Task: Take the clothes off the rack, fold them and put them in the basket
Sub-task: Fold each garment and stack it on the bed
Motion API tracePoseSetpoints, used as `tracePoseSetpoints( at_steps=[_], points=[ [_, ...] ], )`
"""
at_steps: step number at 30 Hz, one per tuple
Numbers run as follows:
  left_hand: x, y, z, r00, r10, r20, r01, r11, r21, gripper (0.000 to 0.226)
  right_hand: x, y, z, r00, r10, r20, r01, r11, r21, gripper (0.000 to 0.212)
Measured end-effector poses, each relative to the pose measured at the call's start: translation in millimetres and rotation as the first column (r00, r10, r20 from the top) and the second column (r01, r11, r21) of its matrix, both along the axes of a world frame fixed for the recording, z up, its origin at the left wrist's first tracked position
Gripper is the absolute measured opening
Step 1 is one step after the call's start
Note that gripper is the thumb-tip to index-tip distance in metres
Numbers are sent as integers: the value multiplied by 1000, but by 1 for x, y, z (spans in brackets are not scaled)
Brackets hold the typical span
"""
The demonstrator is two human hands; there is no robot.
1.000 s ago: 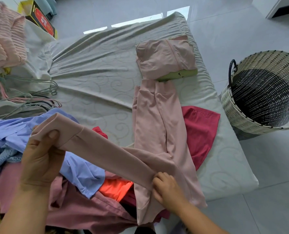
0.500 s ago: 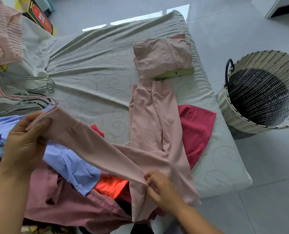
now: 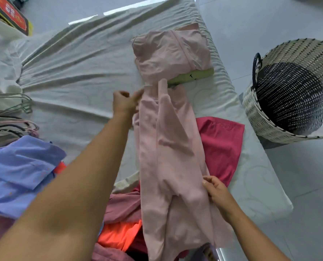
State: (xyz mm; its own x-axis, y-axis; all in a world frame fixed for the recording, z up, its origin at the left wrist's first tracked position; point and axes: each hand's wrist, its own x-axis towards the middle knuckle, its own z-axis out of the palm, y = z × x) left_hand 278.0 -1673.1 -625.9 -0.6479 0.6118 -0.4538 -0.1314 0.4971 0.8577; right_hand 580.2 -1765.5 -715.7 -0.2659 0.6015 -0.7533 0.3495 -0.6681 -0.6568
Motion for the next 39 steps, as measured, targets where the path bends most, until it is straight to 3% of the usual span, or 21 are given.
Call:
tracePoseSetpoints(
  at_steps=[4,8,11,16,18,21,24,26,28,30,32,35,39],
  points=[
    [57,-70,-81,957,-188,220,259,896,-360,28,-2,-1,-9,996,40,80,-39,999,-20,9],
    [85,-99,-98,948,-316,45,300,835,-461,33,-21,15,-6,998,-12,66,13,1000,-13,13],
    [82,-95,-100,915,-399,48,379,816,-436,15,-38,38,-4,995,-84,51,84,996,5,15],
    [69,-101,-106,928,-364,86,363,821,-441,23,-51,56,-5,999,-1,54,3,999,-35,6],
    [69,-99,-106,930,-361,72,359,844,-399,23,-62,76,-7,997,31,66,-32,999,21,11],
    [71,-88,-98,925,-374,68,376,876,-302,26,-99,126,-5,993,-101,-56,103,994,32,12],
    [74,-86,-95,928,-337,160,367,899,-237,42,-140,175,-2,937,-321,-136,298,940,-164,18],
    [74,-91,-95,930,-238,282,297,936,-189,44,-154,194,-3,948,-302,-101,275,937,-214,16],
    [74,-96,-93,905,-133,404,208,967,-147,29,-158,203,1,962,-232,-146,197,955,-224,20],
    [75,-99,-91,877,-103,469,178,977,-120,13,-156,209,3,959,-169,-226,145,982,-121,15],
    [76,-102,-91,863,-93,496,172,978,-115,13,-154,213,10,962,-143,-234,160,986,55,4],
    [80,-103,-95,877,-133,461,230,960,-162,7,-155,217,5,989,-31,-147,66,969,239,23],
    [84,-101,-98,911,-163,379,239,958,-162,11,-166,231,-7,996,-34,88,13,973,230,49]
  ],
)
